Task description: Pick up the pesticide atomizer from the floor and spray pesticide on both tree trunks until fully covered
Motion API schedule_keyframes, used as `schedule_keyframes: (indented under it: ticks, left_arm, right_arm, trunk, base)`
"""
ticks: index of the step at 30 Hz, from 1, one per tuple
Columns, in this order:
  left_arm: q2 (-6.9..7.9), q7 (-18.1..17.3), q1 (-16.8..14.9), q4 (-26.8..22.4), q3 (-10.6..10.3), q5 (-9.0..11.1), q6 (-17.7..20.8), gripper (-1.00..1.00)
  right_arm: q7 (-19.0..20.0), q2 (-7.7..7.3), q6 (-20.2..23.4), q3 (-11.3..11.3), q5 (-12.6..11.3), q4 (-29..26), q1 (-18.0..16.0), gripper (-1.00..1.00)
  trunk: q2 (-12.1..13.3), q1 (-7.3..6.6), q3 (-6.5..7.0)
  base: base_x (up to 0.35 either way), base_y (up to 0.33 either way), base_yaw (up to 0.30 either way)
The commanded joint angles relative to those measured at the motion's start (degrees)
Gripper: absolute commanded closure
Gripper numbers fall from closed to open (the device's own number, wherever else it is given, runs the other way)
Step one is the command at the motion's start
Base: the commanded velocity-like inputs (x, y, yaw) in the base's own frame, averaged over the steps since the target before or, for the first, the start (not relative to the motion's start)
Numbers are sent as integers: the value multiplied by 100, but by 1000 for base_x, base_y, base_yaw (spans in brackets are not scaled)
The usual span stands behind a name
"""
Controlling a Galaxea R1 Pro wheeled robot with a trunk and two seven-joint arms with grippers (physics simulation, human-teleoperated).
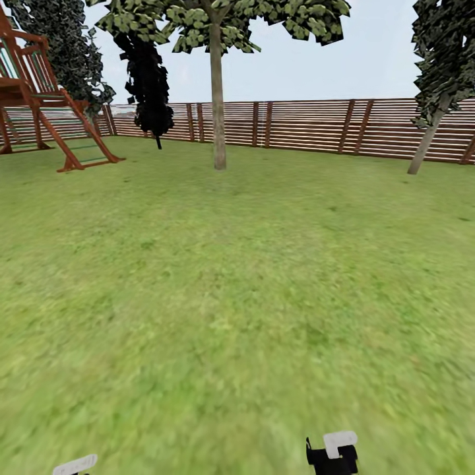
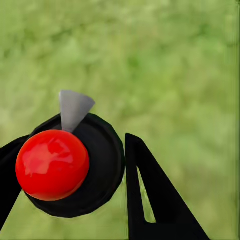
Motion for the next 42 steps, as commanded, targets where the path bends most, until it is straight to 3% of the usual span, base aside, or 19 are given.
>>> schedule_keyframes:
  ticks: [1, 42]
  left_arm:
    - [0, -31, -4, 5, 50, -31, -19, 100]
    - [0, -32, -4, 4, 50, -24, -23, 100]
  right_arm:
    - [-34, 3, -10, -28, 60, 6, -3, -100]
    - [-34, 3, -10, -28, 60, 6, -3, -100]
  trunk:
    - [-2, 3, -5]
    - [-2, 3, -5]
  base:
    - [338, 0, 0]
    - [338, 0, 0]
